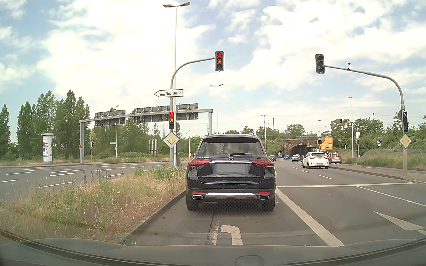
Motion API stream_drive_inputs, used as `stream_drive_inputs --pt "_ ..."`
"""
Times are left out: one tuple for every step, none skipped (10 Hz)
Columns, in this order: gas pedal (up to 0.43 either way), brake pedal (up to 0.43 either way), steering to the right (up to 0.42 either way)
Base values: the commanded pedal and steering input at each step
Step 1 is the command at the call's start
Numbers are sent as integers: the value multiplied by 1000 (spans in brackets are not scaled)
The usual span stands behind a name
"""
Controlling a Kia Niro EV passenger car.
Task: Follow the waypoints while adhering to traffic rules and regulations
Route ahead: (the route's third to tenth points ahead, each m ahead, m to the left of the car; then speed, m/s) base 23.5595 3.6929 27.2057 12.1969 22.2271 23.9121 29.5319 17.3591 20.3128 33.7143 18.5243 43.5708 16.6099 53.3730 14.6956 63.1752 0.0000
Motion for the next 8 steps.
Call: stream_drive_inputs --pt "0 299 10" --pt "0 244 10" --pt "0 30 10" --pt "0 24 10" --pt "0 18 11" --pt "0 24 11" --pt "98 18 13" --pt "157 24 15"
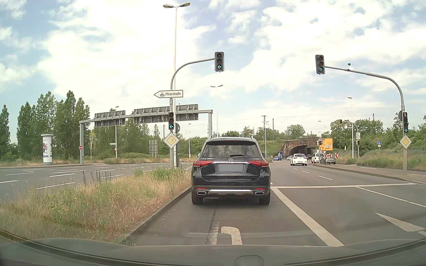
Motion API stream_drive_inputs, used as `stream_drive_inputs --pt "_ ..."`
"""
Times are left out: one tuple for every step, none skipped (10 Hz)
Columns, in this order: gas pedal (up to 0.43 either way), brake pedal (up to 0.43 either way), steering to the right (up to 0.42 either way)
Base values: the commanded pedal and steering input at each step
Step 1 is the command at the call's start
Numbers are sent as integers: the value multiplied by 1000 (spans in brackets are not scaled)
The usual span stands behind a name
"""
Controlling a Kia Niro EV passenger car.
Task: Follow the waypoints while adhering to traffic rules and regulations
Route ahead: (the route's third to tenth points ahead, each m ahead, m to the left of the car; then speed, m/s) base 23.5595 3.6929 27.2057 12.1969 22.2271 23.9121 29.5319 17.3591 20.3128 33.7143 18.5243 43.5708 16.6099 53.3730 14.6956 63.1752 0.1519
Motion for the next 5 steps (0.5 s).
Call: stream_drive_inputs --pt "177 24 18" --pt "209 18 24" --pt "220 24 27" --pt "220 18 31" --pt "240 24 34"
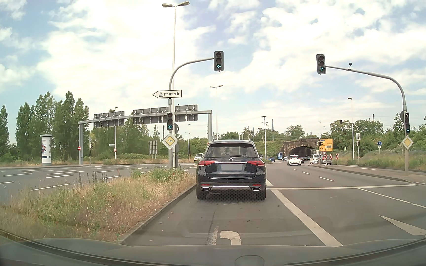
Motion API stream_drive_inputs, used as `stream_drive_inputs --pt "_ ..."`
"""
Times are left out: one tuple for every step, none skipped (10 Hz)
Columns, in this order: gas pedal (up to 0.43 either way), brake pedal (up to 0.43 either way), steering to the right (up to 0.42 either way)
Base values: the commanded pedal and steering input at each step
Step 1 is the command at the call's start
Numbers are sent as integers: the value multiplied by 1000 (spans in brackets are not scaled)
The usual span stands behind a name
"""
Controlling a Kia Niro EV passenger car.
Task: Follow the waypoints while adhering to traffic rules and regulations
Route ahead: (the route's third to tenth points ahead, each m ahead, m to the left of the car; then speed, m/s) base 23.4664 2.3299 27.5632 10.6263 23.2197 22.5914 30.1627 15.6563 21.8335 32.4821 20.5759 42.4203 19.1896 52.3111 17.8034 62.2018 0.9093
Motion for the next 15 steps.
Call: stream_drive_inputs --pt "260 24 36" --pt "287 24 38" --pt "311 24 39" --pt "319 24 40" --pt "331 18 40" --pt "339 18 40" --pt "350 24 40" --pt "358 24 40" --pt "370 24 40" --pt "370 18 39" --pt "370 24 38" --pt "370 24 36" --pt "370 18 34" --pt "370 18 33" --pt "370 24 32"
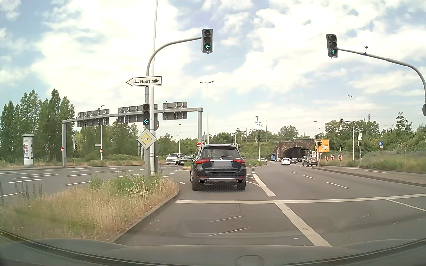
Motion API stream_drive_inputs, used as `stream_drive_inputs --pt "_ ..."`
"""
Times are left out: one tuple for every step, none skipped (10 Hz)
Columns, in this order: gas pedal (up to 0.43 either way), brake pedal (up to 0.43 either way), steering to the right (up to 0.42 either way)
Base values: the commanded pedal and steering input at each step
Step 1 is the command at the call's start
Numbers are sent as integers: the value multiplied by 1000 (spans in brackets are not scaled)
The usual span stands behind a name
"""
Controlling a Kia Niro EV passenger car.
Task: Follow the waypoints while adhering to traffic rules and regulations
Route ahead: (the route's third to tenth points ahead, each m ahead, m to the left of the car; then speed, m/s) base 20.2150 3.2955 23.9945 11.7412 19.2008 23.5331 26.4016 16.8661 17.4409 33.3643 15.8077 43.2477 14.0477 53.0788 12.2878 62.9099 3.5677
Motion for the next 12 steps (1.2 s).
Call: stream_drive_inputs --pt "370 24 31" --pt "370 24 29" --pt "358 24 28" --pt "331 24 26" --pt "319 18 25" --pt "287 24 24" --pt "268 24 24" --pt "248 24 23" --pt "228 18 21" --pt "220 24 19" --pt "197 18 15" --pt "177 24 10"
